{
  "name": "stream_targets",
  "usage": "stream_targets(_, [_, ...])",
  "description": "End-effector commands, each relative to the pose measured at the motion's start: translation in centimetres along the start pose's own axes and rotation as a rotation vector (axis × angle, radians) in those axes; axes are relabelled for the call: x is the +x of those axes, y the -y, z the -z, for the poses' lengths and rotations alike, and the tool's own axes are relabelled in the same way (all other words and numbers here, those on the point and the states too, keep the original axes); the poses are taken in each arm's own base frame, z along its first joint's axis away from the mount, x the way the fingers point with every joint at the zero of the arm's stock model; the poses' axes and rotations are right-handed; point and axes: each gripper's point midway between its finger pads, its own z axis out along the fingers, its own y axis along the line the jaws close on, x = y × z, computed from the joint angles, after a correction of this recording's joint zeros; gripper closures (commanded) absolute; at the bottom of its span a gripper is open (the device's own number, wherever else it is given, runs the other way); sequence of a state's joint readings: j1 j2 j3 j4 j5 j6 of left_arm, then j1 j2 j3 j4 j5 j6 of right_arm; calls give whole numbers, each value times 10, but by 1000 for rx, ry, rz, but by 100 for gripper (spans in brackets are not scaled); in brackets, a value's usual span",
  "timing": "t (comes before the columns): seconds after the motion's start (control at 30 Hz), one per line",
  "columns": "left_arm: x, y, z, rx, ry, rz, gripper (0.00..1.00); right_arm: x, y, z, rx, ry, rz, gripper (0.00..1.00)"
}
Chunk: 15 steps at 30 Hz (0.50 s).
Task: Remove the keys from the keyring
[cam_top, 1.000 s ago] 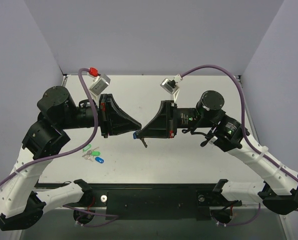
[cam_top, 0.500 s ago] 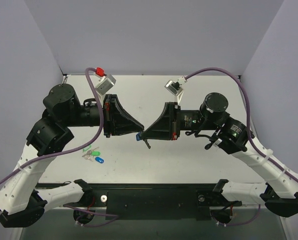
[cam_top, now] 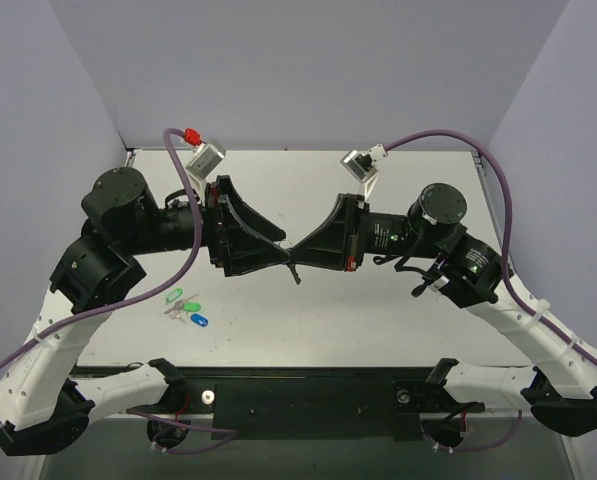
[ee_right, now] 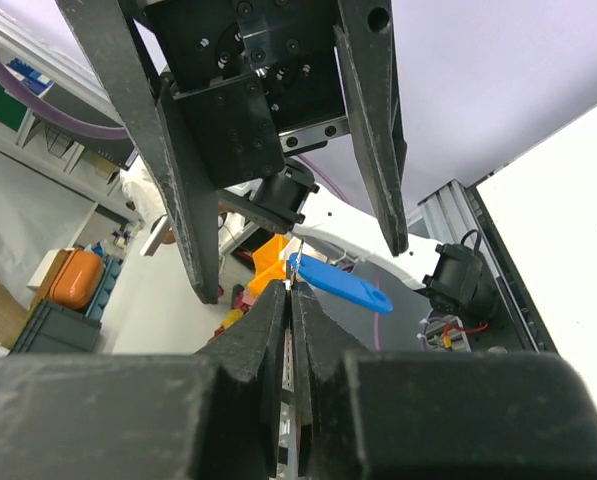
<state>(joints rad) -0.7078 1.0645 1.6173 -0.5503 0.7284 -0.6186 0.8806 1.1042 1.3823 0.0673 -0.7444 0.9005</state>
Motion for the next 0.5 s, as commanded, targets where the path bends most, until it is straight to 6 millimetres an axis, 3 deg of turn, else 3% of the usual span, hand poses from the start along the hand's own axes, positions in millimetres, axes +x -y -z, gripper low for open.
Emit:
stream_targets(0.0, [-39, 9, 14, -80, 176, -24, 21, -25, -25, 1, -70, 80, 73, 100])
stream_targets(0.23, [-67, 3, 34, -128, 450, 59, 29, -33, -22, -6, -66, 107, 70, 100])
stream_targets(0.37, [-73, 6, 43, -66, 572, 132, 31, -42, -22, -10, -73, 147, 63, 100])
stream_targets(0.4, [-68, -3, 44, -83, 590, 151, 31, -45, -23, -10, -79, 156, 62, 100])
stream_targets(0.47, [-70, -3, 49, -60, 645, 165, 31, -47, -21, -13, -77, 165, 55, 100])
